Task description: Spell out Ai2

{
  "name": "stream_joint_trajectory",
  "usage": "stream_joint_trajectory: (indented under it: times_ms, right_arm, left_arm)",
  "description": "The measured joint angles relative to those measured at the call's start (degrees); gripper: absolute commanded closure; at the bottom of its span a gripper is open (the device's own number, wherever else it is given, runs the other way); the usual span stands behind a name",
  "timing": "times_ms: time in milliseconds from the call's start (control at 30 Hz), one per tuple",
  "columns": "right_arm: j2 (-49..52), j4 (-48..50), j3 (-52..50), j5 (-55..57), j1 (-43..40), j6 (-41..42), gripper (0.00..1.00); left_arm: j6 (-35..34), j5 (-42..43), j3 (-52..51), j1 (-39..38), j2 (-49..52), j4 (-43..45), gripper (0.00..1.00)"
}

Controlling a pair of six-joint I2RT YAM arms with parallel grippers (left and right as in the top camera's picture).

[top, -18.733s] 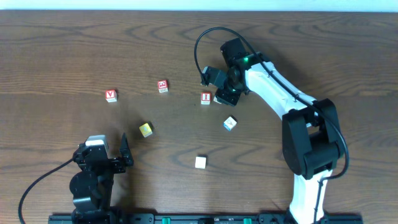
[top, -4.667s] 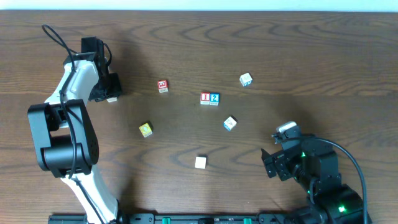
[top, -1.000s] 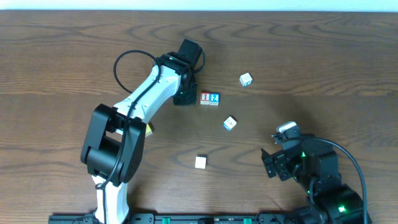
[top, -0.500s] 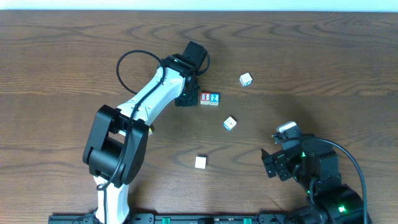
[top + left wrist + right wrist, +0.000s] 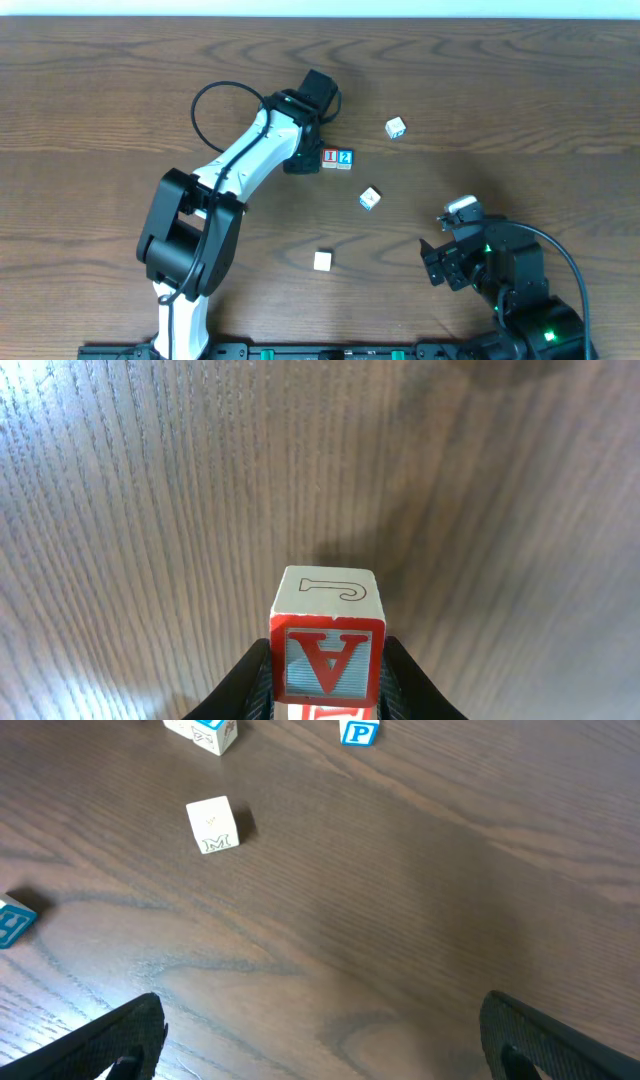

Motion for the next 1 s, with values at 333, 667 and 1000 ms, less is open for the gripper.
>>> stream_joint_trajectory:
  times_ms: [333,667,1000]
  right_arm:
    - [0.0,0.0,0.0,0.0,0.0,0.0,0.01]
    - [0.0,0.02,0.0,-0.02,0.0,0.0,0.01]
    - [0.0,0.0,0.0,0.0,0.0,0.0,0.01]
  left_arm:
    - [0.02,-0.02,0.0,-0.02,0.96,1.62,0.92]
    - [0.02,-0.02,0.0,-0.02,0.96,1.55,0.76]
    - [0.02,-0.04,0.0,-0.02,0.96,1.53,0.64]
